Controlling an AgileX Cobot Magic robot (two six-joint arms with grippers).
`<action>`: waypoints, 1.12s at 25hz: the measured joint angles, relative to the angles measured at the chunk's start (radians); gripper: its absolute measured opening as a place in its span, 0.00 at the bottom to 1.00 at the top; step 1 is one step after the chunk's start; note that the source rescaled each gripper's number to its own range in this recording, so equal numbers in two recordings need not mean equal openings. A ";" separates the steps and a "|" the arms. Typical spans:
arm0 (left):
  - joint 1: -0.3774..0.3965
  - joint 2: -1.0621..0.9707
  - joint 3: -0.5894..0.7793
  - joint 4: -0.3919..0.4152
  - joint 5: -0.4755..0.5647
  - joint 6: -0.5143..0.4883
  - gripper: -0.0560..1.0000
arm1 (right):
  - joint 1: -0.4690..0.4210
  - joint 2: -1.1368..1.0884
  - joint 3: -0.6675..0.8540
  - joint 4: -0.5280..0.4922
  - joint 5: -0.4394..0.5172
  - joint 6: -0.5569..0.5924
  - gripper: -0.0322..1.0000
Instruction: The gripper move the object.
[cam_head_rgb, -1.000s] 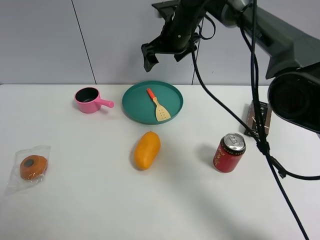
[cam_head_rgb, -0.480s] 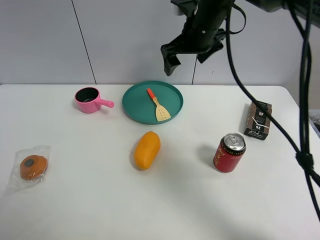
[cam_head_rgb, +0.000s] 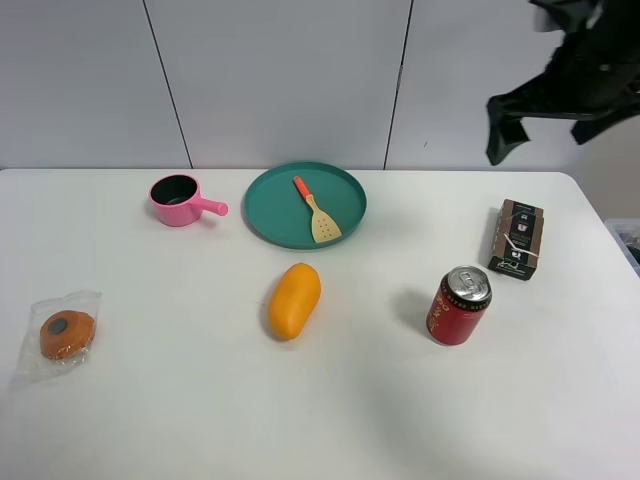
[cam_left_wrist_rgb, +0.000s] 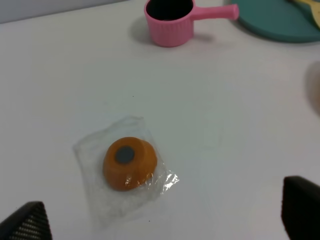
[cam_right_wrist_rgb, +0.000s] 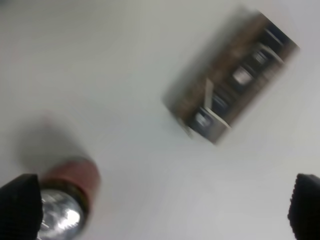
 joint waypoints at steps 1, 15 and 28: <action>0.000 0.000 0.000 0.000 0.000 0.000 1.00 | -0.028 -0.038 0.030 -0.003 0.000 0.001 1.00; 0.000 0.000 0.000 0.000 0.000 0.000 1.00 | -0.272 -0.620 0.442 -0.015 0.002 0.008 1.00; 0.000 0.000 0.000 0.000 0.000 0.000 1.00 | -0.272 -1.252 0.751 -0.016 -0.113 0.007 1.00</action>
